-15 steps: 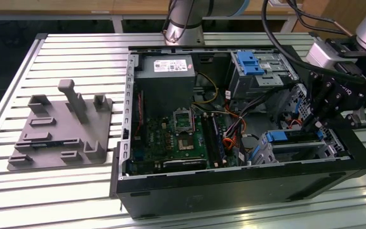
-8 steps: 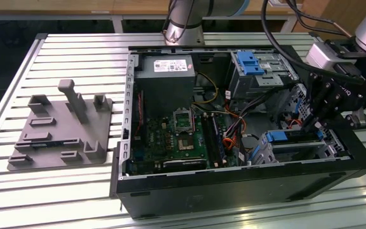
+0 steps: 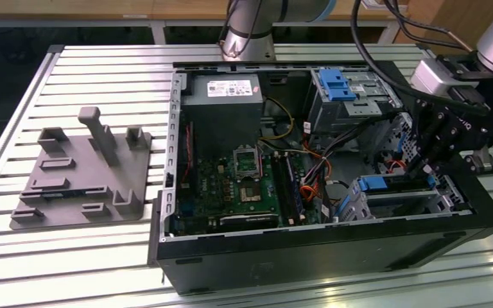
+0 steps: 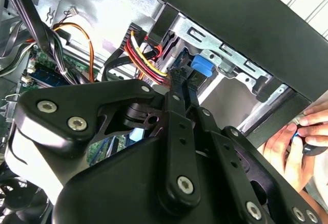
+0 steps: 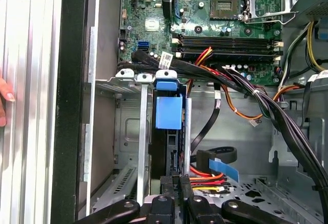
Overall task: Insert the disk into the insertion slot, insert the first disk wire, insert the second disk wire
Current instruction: 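Insert the first disk wire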
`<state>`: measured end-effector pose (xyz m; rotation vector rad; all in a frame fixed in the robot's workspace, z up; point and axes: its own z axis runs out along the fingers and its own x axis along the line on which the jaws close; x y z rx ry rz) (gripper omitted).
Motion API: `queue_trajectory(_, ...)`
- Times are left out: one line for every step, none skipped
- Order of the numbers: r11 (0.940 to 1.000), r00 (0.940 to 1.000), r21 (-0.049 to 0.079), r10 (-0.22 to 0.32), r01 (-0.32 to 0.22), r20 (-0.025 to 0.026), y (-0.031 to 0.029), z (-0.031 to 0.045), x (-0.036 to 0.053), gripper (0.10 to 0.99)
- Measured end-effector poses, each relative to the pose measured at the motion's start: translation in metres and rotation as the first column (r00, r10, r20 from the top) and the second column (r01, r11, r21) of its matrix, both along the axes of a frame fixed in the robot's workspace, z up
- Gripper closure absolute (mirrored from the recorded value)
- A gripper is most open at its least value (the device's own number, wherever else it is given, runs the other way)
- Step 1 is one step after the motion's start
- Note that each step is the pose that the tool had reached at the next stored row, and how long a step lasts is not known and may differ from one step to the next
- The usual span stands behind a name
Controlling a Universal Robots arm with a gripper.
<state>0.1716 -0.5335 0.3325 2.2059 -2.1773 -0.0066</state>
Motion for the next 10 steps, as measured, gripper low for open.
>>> queue_trajectory(1.0000,1.0000,0.000,0.000,0.000,0.0000,0.0000,-0.0005,0.0000,0.922)
queue_trajectory(1.0000,1.0000,0.000,0.000,0.000,0.0000,0.0000,-0.0009,0.0000,0.922)
queue_trajectory(1.0000,1.0000,0.000,0.000,0.000,0.0000,0.0000,-0.0013,0.0000,0.922)
queue_trajectory(1.0000,1.0000,0.000,0.000,0.000,0.0000,0.0000,-0.0018,0.0000,0.922)
queue_trajectory(1.0000,1.0000,0.000,0.000,0.000,0.0000,0.0000,-0.0022,0.0000,0.922)
queue_trajectory(1.0000,1.0000,0.000,0.000,0.000,0.0000,0.0000,-0.0028,0.0000,0.922)
queue_trajectory(1.0000,1.0000,0.000,0.000,0.000,0.0000,0.0000,-0.0034,0.0000,0.922)
queue_trajectory(1.0000,1.0000,0.000,0.000,0.000,0.0000,0.0000,-0.0038,0.0000,0.922)
queue_trajectory(1.0000,1.0000,0.000,0.000,0.000,0.0000,0.0000,-0.0041,0.0000,0.922)
queue_trajectory(1.0000,1.0000,0.000,0.000,0.000,0.0000,-0.0001,-0.0043,0.0000,0.922)
